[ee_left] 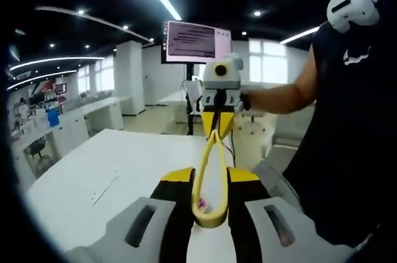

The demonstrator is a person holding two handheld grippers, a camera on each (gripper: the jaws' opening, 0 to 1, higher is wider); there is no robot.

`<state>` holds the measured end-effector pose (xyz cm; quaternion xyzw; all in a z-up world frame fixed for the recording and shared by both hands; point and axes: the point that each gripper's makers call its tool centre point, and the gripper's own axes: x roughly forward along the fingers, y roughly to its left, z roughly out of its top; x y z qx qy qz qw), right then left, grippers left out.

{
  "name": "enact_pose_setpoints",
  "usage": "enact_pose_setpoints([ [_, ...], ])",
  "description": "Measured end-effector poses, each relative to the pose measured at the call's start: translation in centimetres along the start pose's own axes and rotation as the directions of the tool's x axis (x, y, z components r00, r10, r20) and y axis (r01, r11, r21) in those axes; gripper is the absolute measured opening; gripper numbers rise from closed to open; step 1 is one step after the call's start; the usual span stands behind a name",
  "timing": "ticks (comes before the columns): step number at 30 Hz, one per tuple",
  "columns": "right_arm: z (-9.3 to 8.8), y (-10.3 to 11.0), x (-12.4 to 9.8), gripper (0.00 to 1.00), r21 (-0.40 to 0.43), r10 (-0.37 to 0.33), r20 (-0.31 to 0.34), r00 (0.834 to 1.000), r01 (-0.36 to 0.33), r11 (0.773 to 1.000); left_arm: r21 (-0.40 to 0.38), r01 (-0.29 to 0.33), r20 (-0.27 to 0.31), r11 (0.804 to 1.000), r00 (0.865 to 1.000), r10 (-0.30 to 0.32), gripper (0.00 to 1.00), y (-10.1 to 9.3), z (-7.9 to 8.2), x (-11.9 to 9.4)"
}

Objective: Place the target food into the container with the food tongs after gripping and lifting it, then release it inside without dropping or visibly crushing the food.

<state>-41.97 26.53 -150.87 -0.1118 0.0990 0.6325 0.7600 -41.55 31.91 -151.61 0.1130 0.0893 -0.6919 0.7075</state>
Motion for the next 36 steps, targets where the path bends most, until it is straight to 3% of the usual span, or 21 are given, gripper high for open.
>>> enact_pose_setpoints([
  [4,-0.9,0.2,0.4,0.01,-0.004,0.004,-0.028,1.000,-0.004,1.000,0.014,-0.003,-0.045,1.000,0.999,0.004,0.14,-0.3,-1.0,-0.2],
  [9,-2.8,0.3,1.1,0.02,-0.035,-0.003,-0.089,0.996,0.000,0.999,0.052,-0.007,-0.152,0.999,0.988,0.015,0.14,-0.3,-3.9,0.4],
  [18,-5.7,0.4,1.8,0.08,-0.077,-0.033,-0.133,0.991,0.023,0.997,0.103,-0.004,-0.203,0.995,0.979,0.025,0.13,0.0,-6.4,1.1],
  [36,-11.8,0.3,3.3,0.13,-0.097,-0.083,-0.214,0.973,0.063,0.993,0.108,-0.002,-0.293,0.994,0.955,0.034,0.14,0.3,-12.9,3.1],
])
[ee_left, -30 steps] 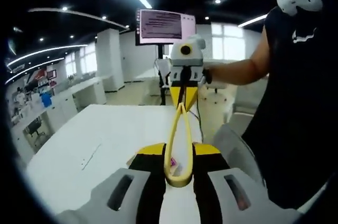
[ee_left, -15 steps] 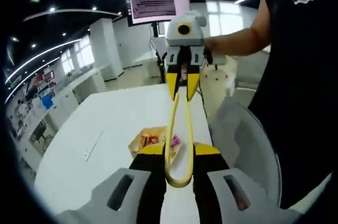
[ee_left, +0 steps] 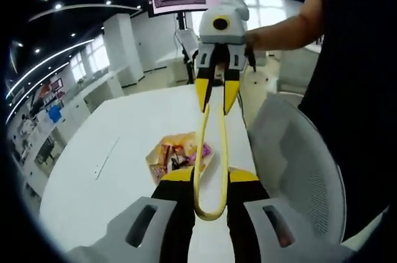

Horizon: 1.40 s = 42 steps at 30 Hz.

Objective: Place the target food into the container with the food tongs after gripping and lifting it, then release it inside without dropping or visibly crushing the food.

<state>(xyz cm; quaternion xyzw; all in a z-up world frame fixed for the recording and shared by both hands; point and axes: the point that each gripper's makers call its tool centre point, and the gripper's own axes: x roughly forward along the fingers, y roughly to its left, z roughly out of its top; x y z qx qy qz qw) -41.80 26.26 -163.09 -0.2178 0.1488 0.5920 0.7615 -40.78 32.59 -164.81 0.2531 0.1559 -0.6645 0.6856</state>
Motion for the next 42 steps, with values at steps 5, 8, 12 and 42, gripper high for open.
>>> enact_pose_setpoints([
  [5,-1.7,0.4,0.8,0.14,0.000,-0.003,-0.025,1.000,0.003,1.000,-0.012,-0.005,-0.015,1.000,1.000,0.005,0.14,-0.5,-1.4,0.9],
  [8,-2.6,0.7,1.4,0.14,-0.001,-0.002,-0.036,0.999,0.002,1.000,-0.013,-0.007,-0.029,1.000,1.000,0.007,0.14,-0.6,-2.2,1.4],
  [12,-3.4,0.9,2.0,0.15,-0.007,0.001,-0.051,0.999,-0.001,1.000,-0.015,-0.009,-0.046,1.000,0.999,0.009,0.14,-0.9,-3.3,1.9],
  [42,-11.3,1.9,6.3,0.18,0.010,0.028,-0.170,0.985,-0.027,1.000,-0.064,-0.010,-0.165,0.998,0.986,-0.001,0.15,-2.3,-11.0,6.9],
])
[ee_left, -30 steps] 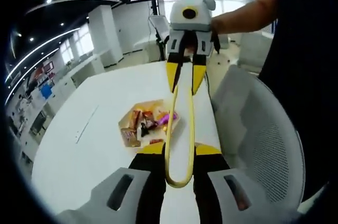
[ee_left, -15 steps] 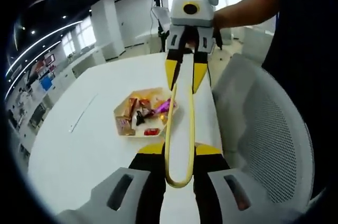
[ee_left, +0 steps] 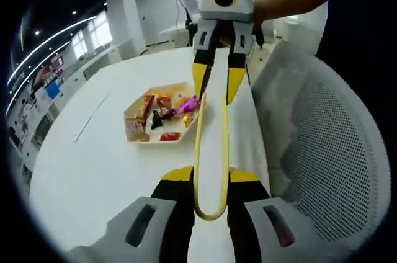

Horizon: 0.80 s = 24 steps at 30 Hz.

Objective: Place the target food into the container with the food tongs after gripping and lifting it, then release it inside without dropping or visibly crushing the food.

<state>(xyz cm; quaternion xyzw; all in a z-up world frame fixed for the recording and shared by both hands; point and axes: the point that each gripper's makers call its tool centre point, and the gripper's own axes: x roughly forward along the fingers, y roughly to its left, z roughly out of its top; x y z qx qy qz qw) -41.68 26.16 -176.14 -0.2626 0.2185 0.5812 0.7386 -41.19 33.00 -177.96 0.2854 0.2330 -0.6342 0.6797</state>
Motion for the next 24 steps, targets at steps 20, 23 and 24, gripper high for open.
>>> enact_pose_setpoints([
  [20,-4.5,0.4,3.6,0.18,0.059,0.039,-0.071,0.997,-0.035,0.998,-0.093,0.041,-0.068,0.995,0.997,-0.047,0.14,-0.5,-4.9,4.3],
  [23,-4.9,0.5,4.1,0.18,0.071,0.048,-0.081,0.996,-0.042,0.997,-0.107,0.044,-0.085,0.993,0.995,-0.054,0.14,-0.8,-5.4,4.6],
  [24,-5.1,0.5,4.2,0.18,0.076,0.052,-0.084,0.995,-0.045,0.996,-0.113,0.045,-0.088,0.993,0.995,-0.055,0.14,-0.8,-5.6,4.6],
])
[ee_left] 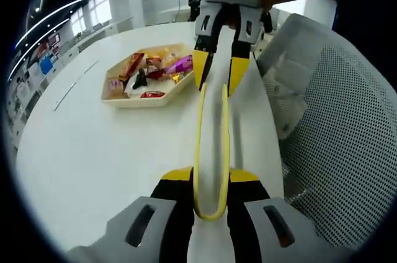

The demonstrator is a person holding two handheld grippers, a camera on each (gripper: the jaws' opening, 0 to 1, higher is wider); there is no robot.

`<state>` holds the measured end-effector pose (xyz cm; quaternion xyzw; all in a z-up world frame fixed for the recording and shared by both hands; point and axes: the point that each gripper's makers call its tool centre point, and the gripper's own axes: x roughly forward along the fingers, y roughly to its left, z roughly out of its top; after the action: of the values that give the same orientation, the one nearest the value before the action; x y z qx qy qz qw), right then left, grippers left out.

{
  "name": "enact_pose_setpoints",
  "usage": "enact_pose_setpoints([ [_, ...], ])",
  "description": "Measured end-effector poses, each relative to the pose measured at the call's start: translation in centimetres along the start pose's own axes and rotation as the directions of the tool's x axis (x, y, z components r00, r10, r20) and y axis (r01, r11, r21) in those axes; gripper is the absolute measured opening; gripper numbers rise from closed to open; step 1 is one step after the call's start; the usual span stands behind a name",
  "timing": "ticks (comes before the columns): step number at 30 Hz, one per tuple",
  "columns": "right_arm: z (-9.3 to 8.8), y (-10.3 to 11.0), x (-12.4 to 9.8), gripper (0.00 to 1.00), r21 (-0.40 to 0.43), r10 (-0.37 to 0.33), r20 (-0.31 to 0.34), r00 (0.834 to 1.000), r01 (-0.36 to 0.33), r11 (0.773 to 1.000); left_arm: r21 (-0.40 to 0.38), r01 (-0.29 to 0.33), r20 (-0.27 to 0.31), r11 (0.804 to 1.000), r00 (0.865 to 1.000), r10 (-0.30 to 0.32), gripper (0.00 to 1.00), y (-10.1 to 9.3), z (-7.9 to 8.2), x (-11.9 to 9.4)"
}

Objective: Place the target food into the container with the food tongs after gripping and lifting it, then release it inside without dropping or visibly crushing the food.

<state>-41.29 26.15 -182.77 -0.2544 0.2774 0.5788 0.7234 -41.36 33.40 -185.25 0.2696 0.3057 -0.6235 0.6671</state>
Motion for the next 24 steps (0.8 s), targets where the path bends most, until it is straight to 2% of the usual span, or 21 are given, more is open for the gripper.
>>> enact_pose_setpoints([
  [3,-0.3,0.0,0.4,0.18,0.002,0.006,-0.010,1.000,-0.006,1.000,-0.019,0.002,-0.013,1.000,1.000,-0.002,0.15,-0.1,-0.5,0.3],
  [4,-0.7,0.0,0.5,0.18,0.007,0.006,-0.025,1.000,-0.006,1.000,-0.039,-0.005,0.029,0.999,1.000,0.006,0.15,0.1,0.2,0.3],
  [5,-0.7,-0.1,0.5,0.18,0.016,0.004,-0.017,1.000,-0.004,1.000,-0.024,-0.004,0.009,1.000,1.000,0.004,0.15,0.2,-0.1,0.0],
  [11,-1.4,-0.2,1.1,0.20,0.028,0.006,-0.027,1.000,-0.005,1.000,-0.031,-0.009,-0.001,0.999,1.000,0.009,0.16,0.5,-0.1,0.2],
  [16,-1.8,-0.1,1.6,0.21,0.036,0.011,-0.036,0.999,-0.009,0.999,-0.057,-0.059,-0.030,0.997,0.998,0.057,0.18,1.2,-0.6,-0.3],
  [17,-1.5,-0.2,1.6,0.20,0.015,0.008,-0.012,1.000,-0.008,1.000,-0.046,-0.059,-0.039,0.997,0.998,0.057,0.20,1.2,-0.7,-0.4],
  [19,-1.8,-0.4,1.5,0.21,0.018,0.004,-0.040,0.999,-0.003,1.000,-0.038,-0.066,-0.046,0.997,0.997,0.064,0.25,1.2,-0.9,-0.5],
  [20,-1.7,-0.5,1.5,0.21,-0.005,0.004,-0.035,0.999,-0.004,1.000,-0.039,-0.068,-0.049,0.997,0.997,0.066,0.27,1.2,-1.0,-0.6],
  [24,-1.8,-0.4,1.5,0.23,-0.009,0.008,-0.038,0.999,-0.009,1.000,-0.053,-0.089,-0.063,0.995,0.994,0.086,0.34,1.4,-1.6,-1.1],
])
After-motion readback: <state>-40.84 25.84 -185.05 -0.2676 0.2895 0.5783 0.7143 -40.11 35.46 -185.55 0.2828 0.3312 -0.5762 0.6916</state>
